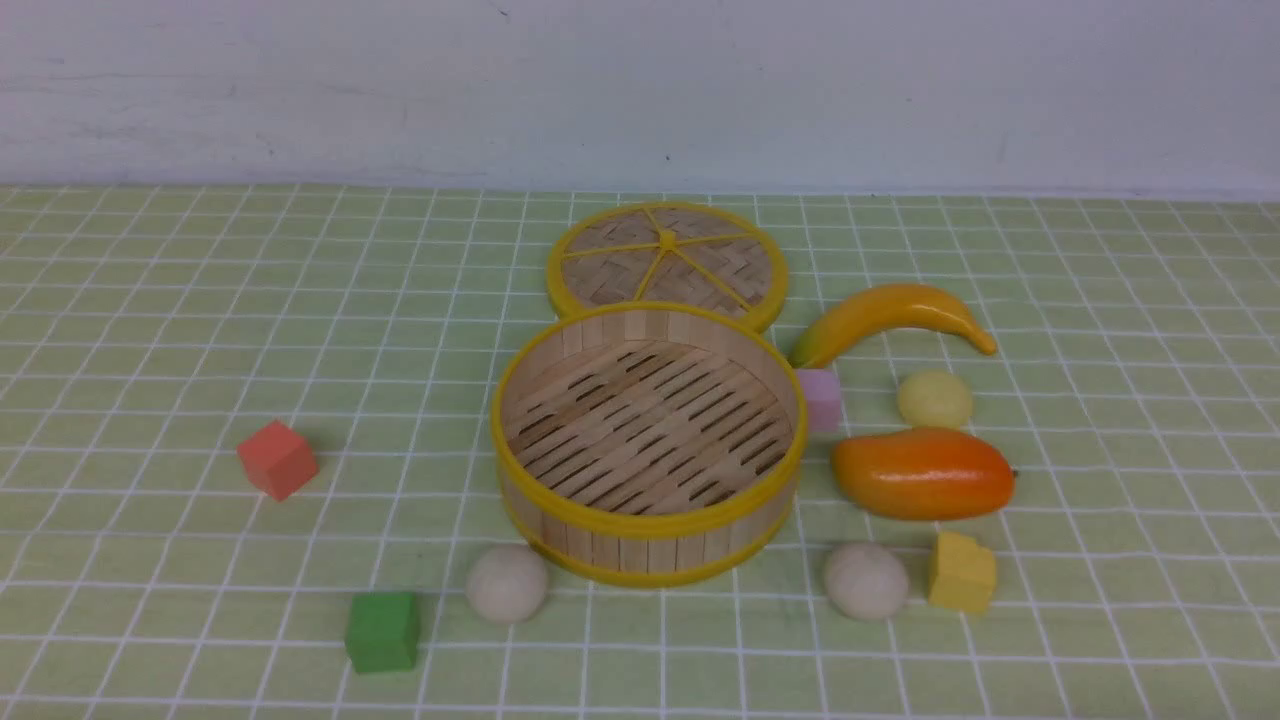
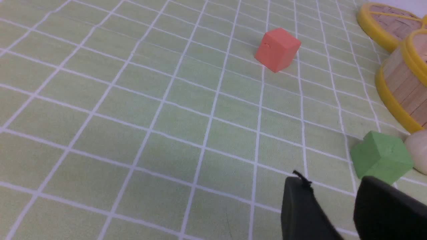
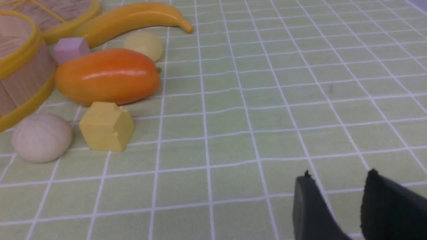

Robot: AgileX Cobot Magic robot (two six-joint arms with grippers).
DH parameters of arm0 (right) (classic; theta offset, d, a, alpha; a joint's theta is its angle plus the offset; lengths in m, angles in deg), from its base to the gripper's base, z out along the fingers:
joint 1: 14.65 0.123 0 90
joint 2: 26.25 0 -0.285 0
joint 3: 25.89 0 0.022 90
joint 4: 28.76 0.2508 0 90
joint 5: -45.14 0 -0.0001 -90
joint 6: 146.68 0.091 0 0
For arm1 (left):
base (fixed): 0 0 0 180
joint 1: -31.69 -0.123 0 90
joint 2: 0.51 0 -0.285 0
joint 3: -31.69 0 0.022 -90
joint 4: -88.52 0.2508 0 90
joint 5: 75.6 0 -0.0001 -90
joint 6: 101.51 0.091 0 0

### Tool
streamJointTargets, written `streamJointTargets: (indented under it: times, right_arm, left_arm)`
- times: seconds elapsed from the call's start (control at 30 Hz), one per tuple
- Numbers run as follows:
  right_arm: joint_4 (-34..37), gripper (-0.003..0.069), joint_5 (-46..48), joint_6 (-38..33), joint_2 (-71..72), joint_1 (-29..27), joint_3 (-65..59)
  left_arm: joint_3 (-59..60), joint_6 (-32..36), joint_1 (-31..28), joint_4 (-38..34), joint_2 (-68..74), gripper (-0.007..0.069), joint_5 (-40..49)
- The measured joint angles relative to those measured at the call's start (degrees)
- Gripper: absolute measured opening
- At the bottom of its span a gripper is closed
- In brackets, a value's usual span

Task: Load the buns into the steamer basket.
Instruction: Use the left arm to grab a steamed stuffed bun

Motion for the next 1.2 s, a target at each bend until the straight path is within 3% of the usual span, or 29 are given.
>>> streamJointTargets:
  times: [0.87,1.07,1.2]
  right_arm:
    - [0.0,0.0239,0.0,0.0,0.0,0.03,0.0]
    - [0.0,0.0239,0.0,0.0,0.0,0.03,0.0]
    - [0.0,0.0239,0.0,0.0,0.0,0.03,0.0]
  left_arm:
    - [0.0,0.0,0.0,0.0,0.0,0.0238,-0.68]
    - [0.0,-0.05,0.0,0.0,0.0,0.0238,-6.67]
    - [0.0,-0.05,0.0,0.0,0.0,0.0238,-16.31]
